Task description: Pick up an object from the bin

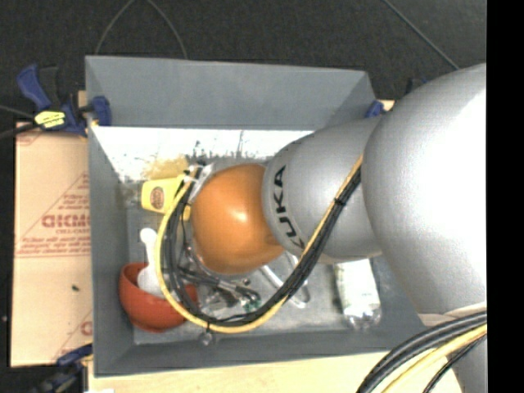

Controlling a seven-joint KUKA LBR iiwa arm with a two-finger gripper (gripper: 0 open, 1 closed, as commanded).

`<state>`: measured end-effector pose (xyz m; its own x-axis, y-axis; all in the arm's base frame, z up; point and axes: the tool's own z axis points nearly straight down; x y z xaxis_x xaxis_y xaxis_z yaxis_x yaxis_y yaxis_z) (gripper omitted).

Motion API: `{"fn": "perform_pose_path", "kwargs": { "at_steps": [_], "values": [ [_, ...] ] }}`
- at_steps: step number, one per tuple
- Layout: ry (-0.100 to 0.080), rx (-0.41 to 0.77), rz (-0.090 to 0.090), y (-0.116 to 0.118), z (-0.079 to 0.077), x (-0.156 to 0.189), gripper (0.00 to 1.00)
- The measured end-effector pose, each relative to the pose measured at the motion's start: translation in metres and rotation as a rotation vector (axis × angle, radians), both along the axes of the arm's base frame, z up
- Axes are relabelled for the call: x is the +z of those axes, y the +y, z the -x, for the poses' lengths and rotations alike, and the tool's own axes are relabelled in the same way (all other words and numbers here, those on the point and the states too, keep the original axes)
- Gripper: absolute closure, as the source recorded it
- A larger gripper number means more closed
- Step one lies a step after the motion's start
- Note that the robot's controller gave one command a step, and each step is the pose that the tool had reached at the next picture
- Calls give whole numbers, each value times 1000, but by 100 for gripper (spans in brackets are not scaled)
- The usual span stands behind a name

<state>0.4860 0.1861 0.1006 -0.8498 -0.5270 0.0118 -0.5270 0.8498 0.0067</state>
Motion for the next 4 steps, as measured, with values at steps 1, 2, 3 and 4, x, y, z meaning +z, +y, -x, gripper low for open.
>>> {"fn": "perform_pose_path", "kwargs": {
  "at_steps": [1, 2, 3, 4],
  "values": [
    [-30, -149, -7, -54, -82, -28, 0],
    [-3, 389, 9, 40, -10, -29, 100],
    [-3, 388, 9, 40, -10, -29, 100],
    [6, 384, 10, 38, -7, -14, 100]
  ]
}}
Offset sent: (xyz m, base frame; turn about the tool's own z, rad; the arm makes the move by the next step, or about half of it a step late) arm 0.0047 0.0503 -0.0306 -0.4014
